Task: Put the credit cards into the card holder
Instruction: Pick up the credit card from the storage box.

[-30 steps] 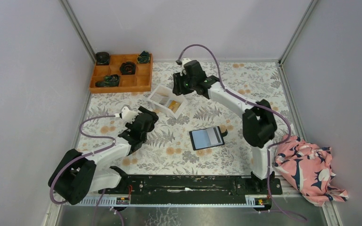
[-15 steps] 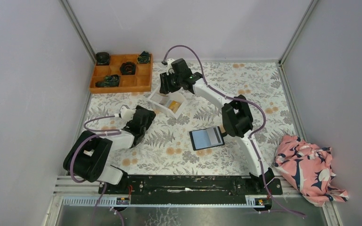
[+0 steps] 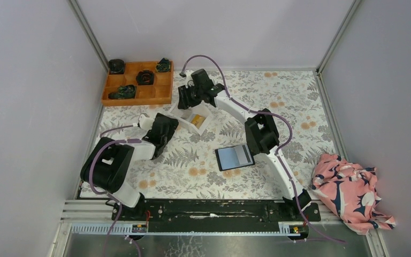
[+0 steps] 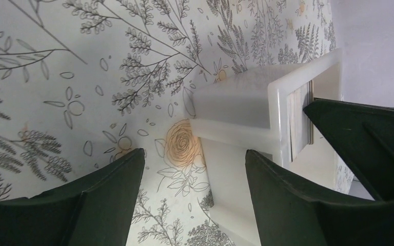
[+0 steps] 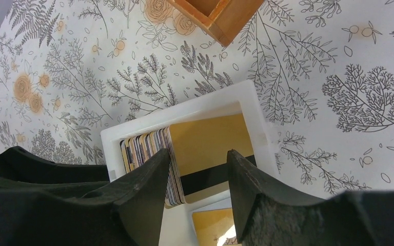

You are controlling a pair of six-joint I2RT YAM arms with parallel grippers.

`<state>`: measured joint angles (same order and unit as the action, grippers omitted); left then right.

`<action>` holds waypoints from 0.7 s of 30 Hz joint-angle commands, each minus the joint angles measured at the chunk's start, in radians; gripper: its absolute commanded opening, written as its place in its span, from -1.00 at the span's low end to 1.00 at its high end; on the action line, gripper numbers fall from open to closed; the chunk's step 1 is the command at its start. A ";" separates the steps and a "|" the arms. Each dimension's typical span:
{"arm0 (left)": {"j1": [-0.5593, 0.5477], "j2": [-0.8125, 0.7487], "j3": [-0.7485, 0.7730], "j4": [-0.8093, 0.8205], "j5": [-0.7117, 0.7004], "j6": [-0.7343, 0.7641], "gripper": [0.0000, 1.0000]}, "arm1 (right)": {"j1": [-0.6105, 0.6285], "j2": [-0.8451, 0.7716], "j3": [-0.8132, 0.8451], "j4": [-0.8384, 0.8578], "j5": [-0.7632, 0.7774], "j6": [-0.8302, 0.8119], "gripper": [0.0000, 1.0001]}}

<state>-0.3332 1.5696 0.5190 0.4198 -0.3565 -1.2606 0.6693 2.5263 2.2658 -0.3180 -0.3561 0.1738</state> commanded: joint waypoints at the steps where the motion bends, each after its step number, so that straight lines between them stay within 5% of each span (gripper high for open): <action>1: 0.023 0.053 0.030 0.010 0.036 0.001 0.60 | 0.010 0.019 0.057 -0.004 -0.035 -0.020 0.03; 21: 0.081 0.166 0.096 0.038 0.125 0.037 0.61 | 0.010 -0.019 -0.012 0.052 -0.067 0.024 -0.30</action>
<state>-0.2584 1.6932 0.6029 0.5152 -0.2592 -1.2533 0.6579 2.5507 2.2738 -0.2413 -0.3679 0.1799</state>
